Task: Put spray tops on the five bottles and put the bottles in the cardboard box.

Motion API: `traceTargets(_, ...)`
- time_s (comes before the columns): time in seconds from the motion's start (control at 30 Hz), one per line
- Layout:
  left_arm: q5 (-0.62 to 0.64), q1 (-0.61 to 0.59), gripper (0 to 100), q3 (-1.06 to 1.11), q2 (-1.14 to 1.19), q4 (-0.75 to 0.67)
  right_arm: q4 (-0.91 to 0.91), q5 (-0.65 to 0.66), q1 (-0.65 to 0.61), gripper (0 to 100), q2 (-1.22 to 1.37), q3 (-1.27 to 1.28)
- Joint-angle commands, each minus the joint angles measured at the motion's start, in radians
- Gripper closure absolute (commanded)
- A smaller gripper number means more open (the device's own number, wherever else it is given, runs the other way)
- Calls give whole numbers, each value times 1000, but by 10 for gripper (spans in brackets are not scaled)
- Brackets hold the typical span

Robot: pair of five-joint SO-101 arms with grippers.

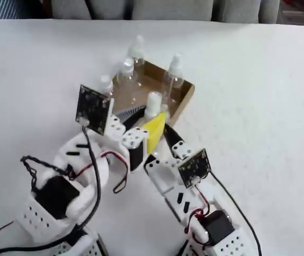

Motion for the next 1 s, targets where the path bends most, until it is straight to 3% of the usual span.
traceTargets(0.0,5,-4,979,28,-82,-32,-16,-2,10,982,-8,-11)
traceTargets(0.1,5,-5,945,57,-133,-32,-15,-2,10,982,-8,-11)
traceTargets(0.27,5,-4,771,115,-203,32,-15,-2,10,982,-8,-11)
traceTargets(0.37,5,-8,727,118,-255,55,-15,-2,10,982,-8,-11)
traceTargets(0.57,5,-10,725,120,-430,71,-15,-2,24,982,-7,-11)
traceTargets(0.77,-44,-2,725,143,-587,250,-16,-9,143,982,1,-64)
traceTargets(0.9,-55,-2,734,255,-661,256,-15,-9,156,982,31,-123)
traceTargets(0.97,-54,-2,784,305,-696,230,-15,-9,157,982,61,-158)
